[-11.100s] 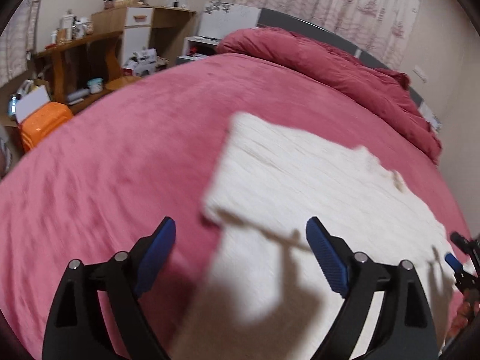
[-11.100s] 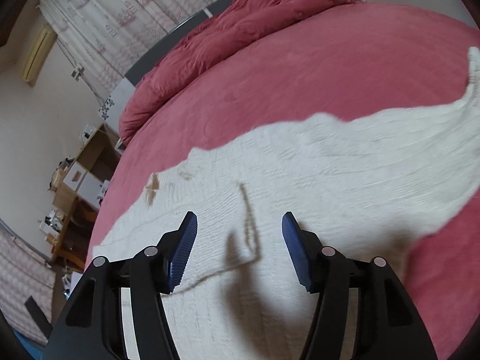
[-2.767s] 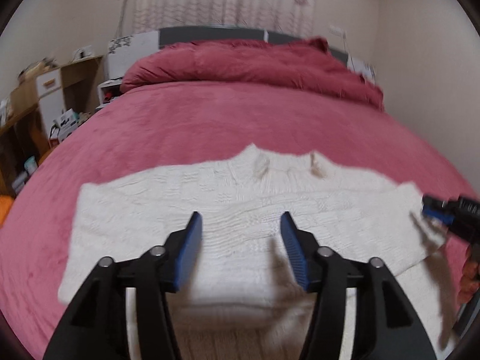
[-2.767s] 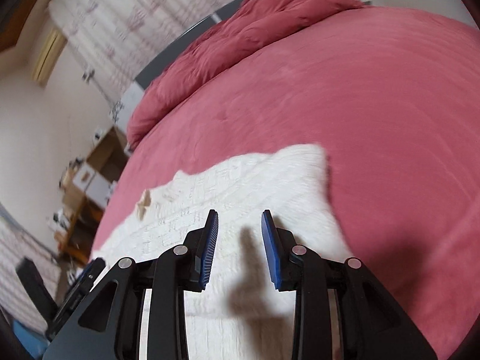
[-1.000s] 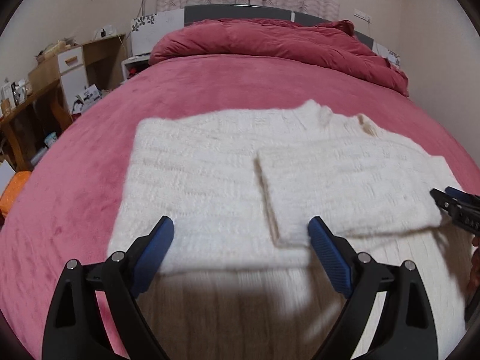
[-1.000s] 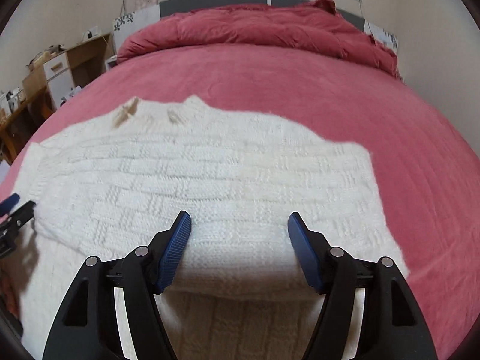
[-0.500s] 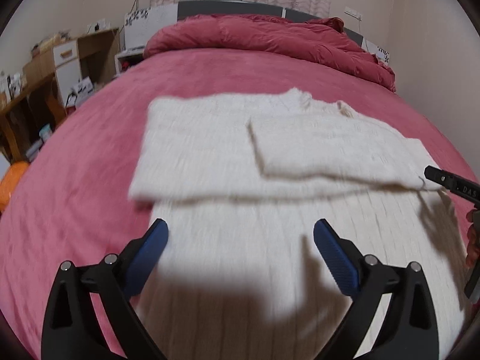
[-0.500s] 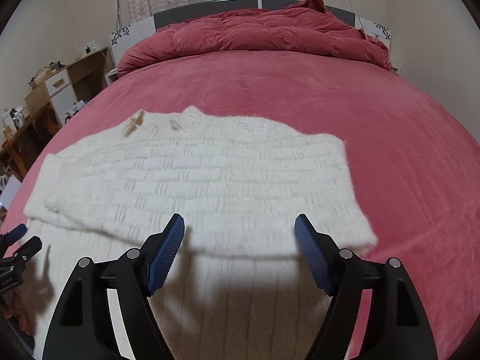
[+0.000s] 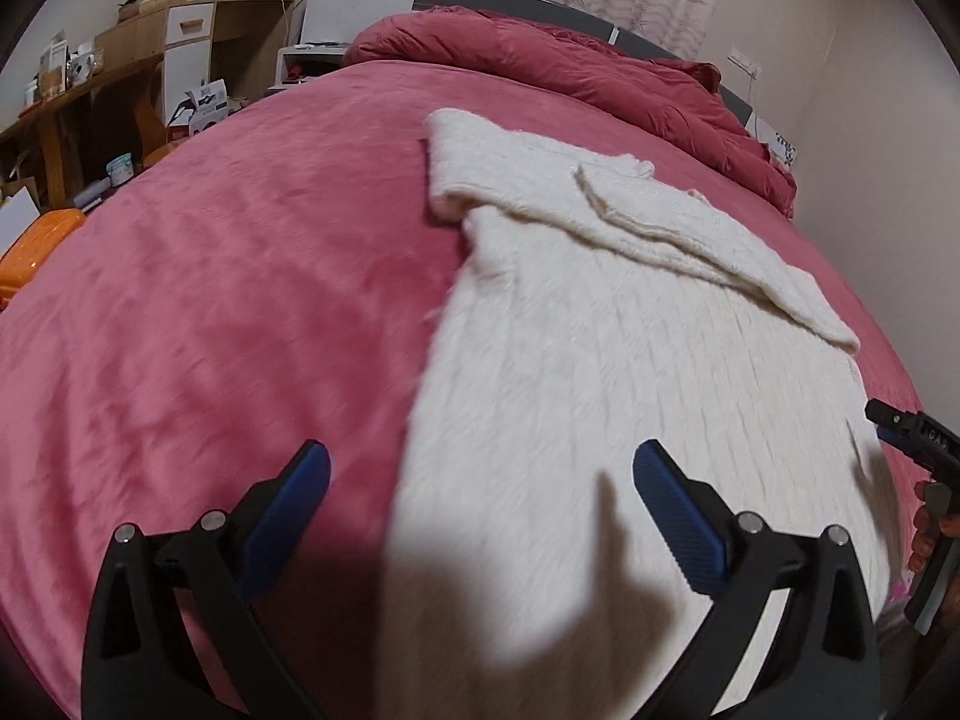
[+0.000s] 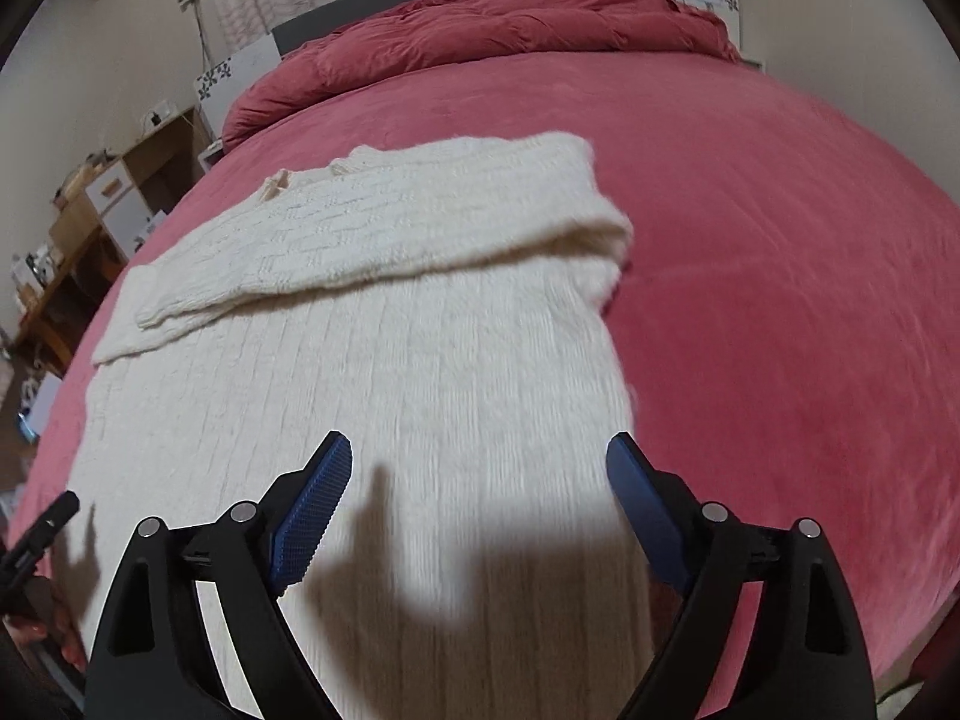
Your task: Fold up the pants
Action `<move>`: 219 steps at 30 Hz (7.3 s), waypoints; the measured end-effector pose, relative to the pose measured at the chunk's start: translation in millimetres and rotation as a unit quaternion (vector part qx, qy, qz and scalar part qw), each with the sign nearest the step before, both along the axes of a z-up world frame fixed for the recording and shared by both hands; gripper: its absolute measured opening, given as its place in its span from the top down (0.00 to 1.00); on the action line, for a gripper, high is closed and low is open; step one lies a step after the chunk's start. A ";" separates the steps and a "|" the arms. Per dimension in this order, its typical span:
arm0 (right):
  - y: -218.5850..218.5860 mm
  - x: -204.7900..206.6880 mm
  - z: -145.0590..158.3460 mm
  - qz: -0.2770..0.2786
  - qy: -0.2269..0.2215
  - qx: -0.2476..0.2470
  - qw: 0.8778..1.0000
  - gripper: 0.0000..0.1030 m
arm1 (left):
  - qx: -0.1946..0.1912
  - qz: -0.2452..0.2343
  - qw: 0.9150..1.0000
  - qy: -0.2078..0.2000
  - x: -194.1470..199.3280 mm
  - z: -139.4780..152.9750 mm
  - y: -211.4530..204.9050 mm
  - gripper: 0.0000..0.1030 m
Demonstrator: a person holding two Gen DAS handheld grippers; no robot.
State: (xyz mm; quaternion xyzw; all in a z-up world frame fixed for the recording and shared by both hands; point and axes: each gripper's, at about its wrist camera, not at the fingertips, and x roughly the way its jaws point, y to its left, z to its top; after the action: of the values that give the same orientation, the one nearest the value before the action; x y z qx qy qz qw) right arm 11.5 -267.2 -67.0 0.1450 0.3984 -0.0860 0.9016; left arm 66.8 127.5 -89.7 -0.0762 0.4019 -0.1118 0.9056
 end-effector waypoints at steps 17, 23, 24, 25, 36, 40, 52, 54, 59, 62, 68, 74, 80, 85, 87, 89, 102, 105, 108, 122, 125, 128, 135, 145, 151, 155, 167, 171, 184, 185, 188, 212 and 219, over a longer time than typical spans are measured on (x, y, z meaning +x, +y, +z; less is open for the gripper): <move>-60.0 -84.6 -14.6 -0.023 -0.004 0.145 0.989 0.13 | -0.070 -0.068 0.995 0.005 -51.2 -3.6 54.2 0.02; -80.9 -97.0 -35.5 0.010 0.011 0.274 0.961 0.32 | -0.120 -0.124 0.985 0.028 -58.5 -5.5 54.9 0.03; -84.6 -97.0 -40.3 0.013 0.017 0.298 0.954 0.35 | -0.132 -0.137 0.981 0.036 -58.6 -7.1 54.8 0.03; -87.0 -97.5 -44.4 0.016 0.019 0.322 0.946 0.37 | -0.135 -0.145 0.979 0.041 -57.9 -8.2 54.4 0.03; -59.5 -84.5 -59.8 0.103 0.066 0.368 0.922 0.45 | -0.192 -0.211 0.954 0.089 -50.6 -14.4 61.1 0.28; -52.8 -79.4 -59.6 0.114 0.069 0.359 0.924 0.45 | -0.183 -0.229 0.951 0.102 -47.0 -16.9 54.3 0.27; -38.1 -75.3 -61.6 0.160 0.088 0.355 0.917 0.49 | -0.228 -0.289 0.920 0.136 -48.4 -21.8 43.7 0.28; -36.5 -73.4 -61.9 0.165 0.089 0.355 0.916 0.49 | -0.209 -0.308 0.920 0.125 -55.5 -21.0 29.1 0.28; -26.6 -72.5 -59.5 0.164 0.102 0.309 0.931 0.71 | -0.177 -0.305 0.929 0.115 -63.9 -20.0 15.7 0.51; -18.7 -73.3 -55.9 0.166 0.109 0.264 0.944 0.87 | -0.181 -0.276 0.932 0.152 -59.2 -26.7 23.9 0.92; -20.5 -85.5 -40.0 0.156 0.053 0.298 0.940 0.92 | -0.182 -0.293 0.934 0.094 -78.6 1.5 15.8 0.94; -24.4 -114.2 -25.3 0.152 -0.004 0.353 0.923 0.93 | -0.201 -0.298 0.932 0.040 -101.9 37.7 24.1 0.94; -22.3 -147.0 -9.4 0.168 -0.033 0.387 0.906 0.94 | -0.203 -0.316 0.926 0.035 -127.7 54.1 42.1 0.94; -7.8 -177.6 4.7 0.192 -0.049 0.403 0.893 0.94 | -0.207 -0.336 0.918 0.044 -159.0 74.1 51.0 0.94; -2.0 -203.0 11.9 0.208 -0.062 0.420 0.881 0.94 | -0.220 -0.347 0.910 0.053 -169.1 81.8 54.1 0.94; -0.6 -225.6 12.7 0.211 -0.070 0.447 0.867 0.94 | -0.248 -0.353 0.899 0.073 -179.8 84.2 60.3 0.94; -30.8 -140.5 17.0 0.137 -0.150 0.524 0.827 0.94 | -0.387 -0.278 0.878 0.045 -80.7 89.0 73.5 0.93; -40.2 -103.1 8.7 0.109 -0.146 0.548 0.817 0.94 | -0.402 -0.247 0.881 0.045 -46.4 79.8 73.1 0.93; -51.4 -64.1 -11.3 0.067 -0.126 0.563 0.814 0.94 | -0.408 -0.184 0.892 0.061 1.6 55.9 72.0 0.93; -68.4 4.4 -53.8 0.010 -0.124 0.579 0.806 0.37 | -0.415 -0.048 0.905 0.074 92.1 -2.0 60.4 0.28; -74.8 -2.6 -38.3 0.018 -0.164 0.552 0.817 0.27 | -0.417 -0.026 0.907 0.060 97.1 7.4 67.3 0.26; -78.7 -11.3 -18.3 0.006 -0.180 0.458 0.871 0.27 | -0.353 -0.011 0.934 0.042 95.3 19.9 74.9 0.25; -53.6 0.5 1.4 0.037 -0.124 0.247 0.961 0.45 | -0.253 -0.044 0.966 0.037 77.6 28.7 73.7 0.44; -32.1 36.3 -9.5 0.094 -0.053 0.183 0.977 0.51 | -0.204 -0.078 0.975 0.049 79.2 25.2 62.3 0.48; -32.0 41.1 -17.7 0.092 -0.028 0.147 0.985 0.88 | -0.131 -0.086 0.987 0.048 70.2 22.9 43.7 0.89; -36.9 26.5 -4.4 0.099 -0.069 0.155 0.981 0.94 | -0.074 -0.079 0.994 0.010 58.8 41.0 34.4 0.93; -54.0 37.0 23.2 0.047 -0.146 0.169 0.974 0.95 | -0.105 -0.017 0.992 -0.067 60.2 74.7 42.2 0.93; -58.5 56.5 -3.0 0.021 -0.071 0.159 0.985 0.95 | -0.074 0.008 0.997 -0.008 76.6 30.0 34.8 0.93; -53.1 35.8 4.5 0.014 -0.079 0.114 0.990 0.68 | -0.130 0.029 0.989 -0.063 39.5 31.4 49.4 0.33; -52.5 28.8 7.1 0.016 -0.085 0.117 0.989 0.66 | -0.137 0.024 0.988 -0.067 31.4 31.5 50.8 0.32; -54.9 2.4 9.6 0.033 -0.091 0.162 0.982 0.61 | -0.134 -0.001 0.989 -0.065 5.4 24.1 51.5 0.34; -30.4 -28.1 -15.8 0.092 -0.021 0.138 0.986 0.93 | -0.134 -0.058 0.989 -0.015 -51.5 -3.3 49.6 0.86; -42.3 -39.7 -6.9 0.069 -0.057 0.148 0.985 0.95 | -0.152 -0.052 0.987 0.015 -61.4 -2.1 66.7 0.89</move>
State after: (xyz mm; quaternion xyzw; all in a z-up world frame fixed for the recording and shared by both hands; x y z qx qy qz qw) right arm -28.2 -309.5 -73.9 0.2540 0.3642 0.0447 0.8949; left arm 5.4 194.2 -91.9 -0.1937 0.3971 -0.2176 0.8703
